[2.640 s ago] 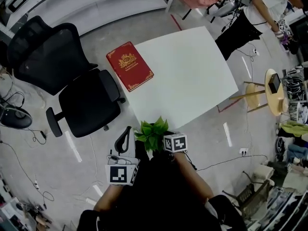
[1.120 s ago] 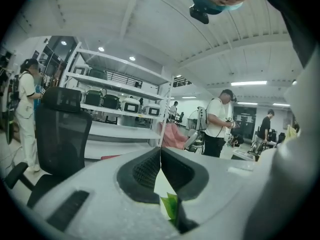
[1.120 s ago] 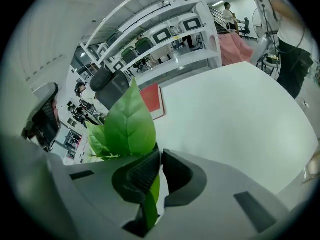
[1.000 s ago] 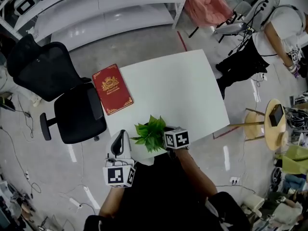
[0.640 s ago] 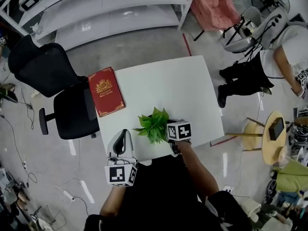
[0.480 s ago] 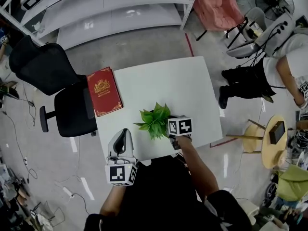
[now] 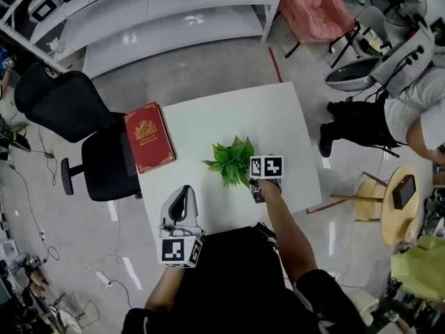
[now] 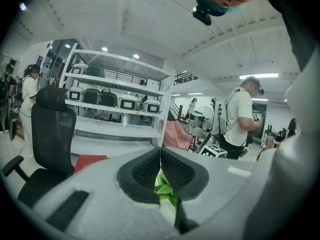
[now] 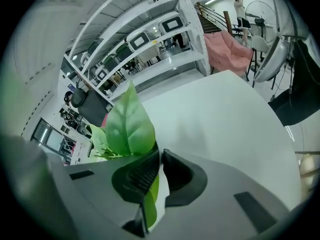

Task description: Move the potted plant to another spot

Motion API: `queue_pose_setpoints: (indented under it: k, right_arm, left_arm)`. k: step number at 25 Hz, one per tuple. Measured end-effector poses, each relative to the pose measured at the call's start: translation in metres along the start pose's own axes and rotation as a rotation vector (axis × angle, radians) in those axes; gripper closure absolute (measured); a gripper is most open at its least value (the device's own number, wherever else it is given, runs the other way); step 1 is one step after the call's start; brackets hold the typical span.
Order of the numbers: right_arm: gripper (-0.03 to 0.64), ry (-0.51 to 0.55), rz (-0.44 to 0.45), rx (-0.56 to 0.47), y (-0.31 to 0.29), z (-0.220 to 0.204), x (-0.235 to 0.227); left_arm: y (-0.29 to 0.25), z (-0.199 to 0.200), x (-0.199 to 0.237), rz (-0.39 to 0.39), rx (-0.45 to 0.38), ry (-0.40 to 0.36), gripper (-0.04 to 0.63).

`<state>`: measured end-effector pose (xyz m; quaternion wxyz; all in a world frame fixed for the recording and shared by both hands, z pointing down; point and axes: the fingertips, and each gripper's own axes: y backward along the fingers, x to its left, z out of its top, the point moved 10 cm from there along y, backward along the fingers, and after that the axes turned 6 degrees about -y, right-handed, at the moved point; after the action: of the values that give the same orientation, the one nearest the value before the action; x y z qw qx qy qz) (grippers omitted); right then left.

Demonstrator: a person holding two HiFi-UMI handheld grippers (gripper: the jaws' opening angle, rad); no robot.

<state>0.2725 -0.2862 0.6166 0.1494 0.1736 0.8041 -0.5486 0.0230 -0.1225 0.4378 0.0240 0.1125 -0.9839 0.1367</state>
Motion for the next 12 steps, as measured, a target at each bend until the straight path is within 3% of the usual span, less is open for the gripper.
queue_pose_setpoints:
  k: [12]
  right_arm:
    - [0.591,-0.078,-0.039,-0.002,-0.013,0.005,-0.005]
  left_arm:
    - [-0.011,0.004,0.007,-0.064,0.002,-0.016,0.577]
